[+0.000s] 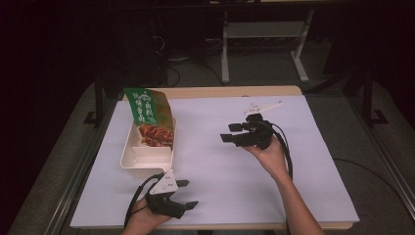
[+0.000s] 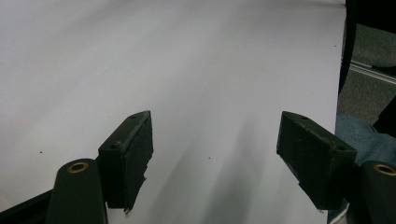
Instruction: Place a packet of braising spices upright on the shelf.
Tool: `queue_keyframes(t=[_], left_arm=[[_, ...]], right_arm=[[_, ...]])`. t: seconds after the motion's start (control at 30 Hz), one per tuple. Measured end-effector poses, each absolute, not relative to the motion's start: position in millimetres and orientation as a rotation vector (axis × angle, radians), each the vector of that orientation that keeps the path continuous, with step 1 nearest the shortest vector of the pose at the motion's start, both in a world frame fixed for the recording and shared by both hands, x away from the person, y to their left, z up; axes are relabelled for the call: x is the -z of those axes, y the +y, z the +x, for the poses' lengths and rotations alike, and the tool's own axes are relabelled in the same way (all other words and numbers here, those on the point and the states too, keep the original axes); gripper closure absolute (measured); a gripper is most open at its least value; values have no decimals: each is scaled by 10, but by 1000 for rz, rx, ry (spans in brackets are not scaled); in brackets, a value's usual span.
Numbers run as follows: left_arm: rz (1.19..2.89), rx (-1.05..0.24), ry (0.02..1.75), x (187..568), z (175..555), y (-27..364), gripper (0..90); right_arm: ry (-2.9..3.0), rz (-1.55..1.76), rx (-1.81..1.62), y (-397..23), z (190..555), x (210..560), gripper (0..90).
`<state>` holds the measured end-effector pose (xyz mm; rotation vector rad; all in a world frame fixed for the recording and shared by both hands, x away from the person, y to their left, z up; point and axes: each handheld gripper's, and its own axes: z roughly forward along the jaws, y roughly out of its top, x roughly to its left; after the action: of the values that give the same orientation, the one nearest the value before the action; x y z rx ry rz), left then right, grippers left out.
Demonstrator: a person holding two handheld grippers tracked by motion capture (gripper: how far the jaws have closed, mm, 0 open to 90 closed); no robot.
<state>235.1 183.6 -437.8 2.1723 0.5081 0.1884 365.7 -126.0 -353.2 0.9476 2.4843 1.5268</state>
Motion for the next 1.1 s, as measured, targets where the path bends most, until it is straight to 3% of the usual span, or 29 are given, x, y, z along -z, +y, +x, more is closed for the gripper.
queue_keyframes(t=[1.1], left_arm=[[2172, -184, 515, 4393, 2364, 1824, 264]], right_arm=[[2451, 1050, -1508, -1772, 3393, 3736, 382]])
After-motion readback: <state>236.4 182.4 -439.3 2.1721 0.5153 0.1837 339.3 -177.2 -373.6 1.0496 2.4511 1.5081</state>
